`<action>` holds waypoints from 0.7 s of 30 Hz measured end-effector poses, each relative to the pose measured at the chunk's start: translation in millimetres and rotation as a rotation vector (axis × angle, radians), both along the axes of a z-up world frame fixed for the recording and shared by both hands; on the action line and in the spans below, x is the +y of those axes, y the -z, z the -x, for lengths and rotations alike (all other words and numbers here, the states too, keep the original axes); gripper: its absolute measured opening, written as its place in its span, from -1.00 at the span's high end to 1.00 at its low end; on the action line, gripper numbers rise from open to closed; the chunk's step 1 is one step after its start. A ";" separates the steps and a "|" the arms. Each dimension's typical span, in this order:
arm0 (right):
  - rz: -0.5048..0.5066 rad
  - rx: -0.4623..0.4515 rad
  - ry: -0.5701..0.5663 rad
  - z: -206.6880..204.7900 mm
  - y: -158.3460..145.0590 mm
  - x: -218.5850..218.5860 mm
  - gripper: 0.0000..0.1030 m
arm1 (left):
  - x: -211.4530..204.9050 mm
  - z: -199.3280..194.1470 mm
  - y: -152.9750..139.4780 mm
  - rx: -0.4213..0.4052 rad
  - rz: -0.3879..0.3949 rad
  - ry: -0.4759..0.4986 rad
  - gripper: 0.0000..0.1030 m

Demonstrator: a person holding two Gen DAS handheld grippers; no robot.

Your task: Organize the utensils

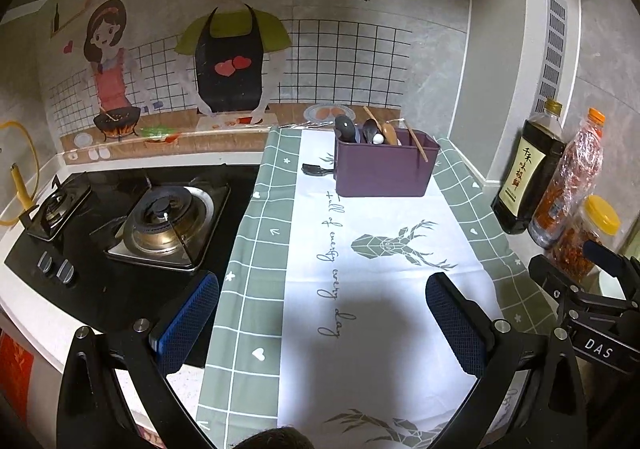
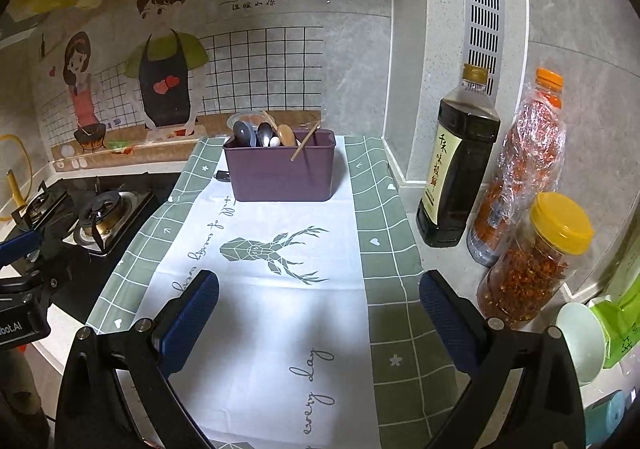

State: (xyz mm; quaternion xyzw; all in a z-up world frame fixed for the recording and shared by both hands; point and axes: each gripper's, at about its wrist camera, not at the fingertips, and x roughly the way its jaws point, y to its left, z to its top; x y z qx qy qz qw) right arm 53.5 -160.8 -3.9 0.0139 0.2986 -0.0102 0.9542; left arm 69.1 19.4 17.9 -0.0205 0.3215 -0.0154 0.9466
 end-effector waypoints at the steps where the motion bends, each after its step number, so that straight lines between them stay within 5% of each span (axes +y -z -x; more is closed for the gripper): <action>1: -0.001 0.000 0.000 -0.2 -0.1 0.5 -0.94 | 1.3 0.1 0.3 0.002 0.002 -0.001 -1.00; 21: -0.002 0.009 0.001 -6.1 -0.9 5.6 -0.94 | 8.7 -5.8 2.8 0.011 0.008 0.000 -1.00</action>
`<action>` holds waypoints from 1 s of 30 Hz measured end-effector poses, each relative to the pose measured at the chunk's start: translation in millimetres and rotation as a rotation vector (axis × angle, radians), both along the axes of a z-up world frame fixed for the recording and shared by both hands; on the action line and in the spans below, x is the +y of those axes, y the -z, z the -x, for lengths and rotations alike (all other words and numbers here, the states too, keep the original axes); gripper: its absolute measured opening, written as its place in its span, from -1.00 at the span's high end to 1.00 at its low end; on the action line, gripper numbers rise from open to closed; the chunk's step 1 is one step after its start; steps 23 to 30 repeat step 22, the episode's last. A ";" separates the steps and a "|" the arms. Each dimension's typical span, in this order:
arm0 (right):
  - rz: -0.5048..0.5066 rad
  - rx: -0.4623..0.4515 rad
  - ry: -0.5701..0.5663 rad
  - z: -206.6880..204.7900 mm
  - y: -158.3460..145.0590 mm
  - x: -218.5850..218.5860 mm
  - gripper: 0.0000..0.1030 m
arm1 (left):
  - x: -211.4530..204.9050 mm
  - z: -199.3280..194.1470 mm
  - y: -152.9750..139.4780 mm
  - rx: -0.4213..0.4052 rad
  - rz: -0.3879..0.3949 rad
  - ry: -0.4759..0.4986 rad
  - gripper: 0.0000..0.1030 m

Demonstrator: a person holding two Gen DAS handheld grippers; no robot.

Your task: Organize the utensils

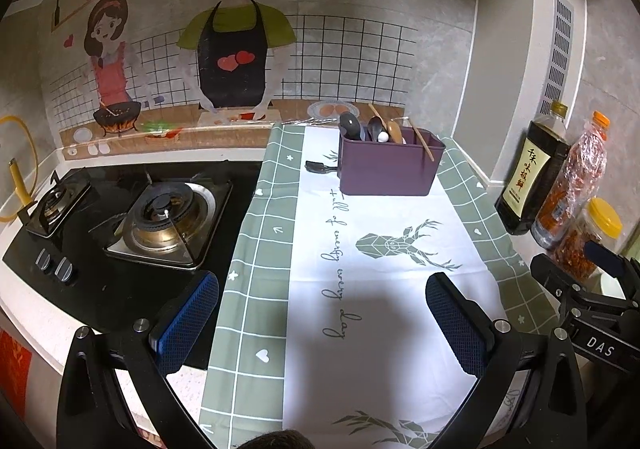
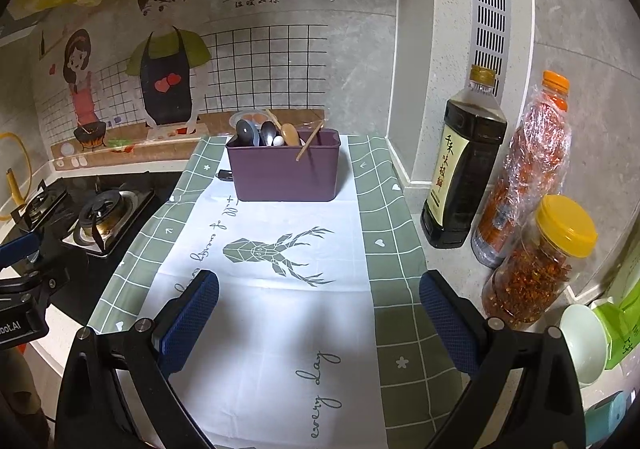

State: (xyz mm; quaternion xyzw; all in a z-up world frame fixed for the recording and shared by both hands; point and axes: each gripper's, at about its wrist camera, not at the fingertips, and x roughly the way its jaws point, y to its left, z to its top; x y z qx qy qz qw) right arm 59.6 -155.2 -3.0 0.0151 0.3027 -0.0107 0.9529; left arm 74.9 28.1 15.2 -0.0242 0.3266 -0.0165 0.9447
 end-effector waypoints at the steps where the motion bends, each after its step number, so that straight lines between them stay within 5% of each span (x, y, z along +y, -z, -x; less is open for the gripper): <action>1: -0.003 0.000 0.001 -0.5 -0.2 -0.7 -0.94 | -0.4 -0.5 0.4 0.001 -0.001 0.002 -1.00; 30: -0.019 -0.008 -0.002 -4.2 -0.9 -4.2 -0.94 | -9.6 -21.5 7.8 0.013 -0.022 0.020 -1.00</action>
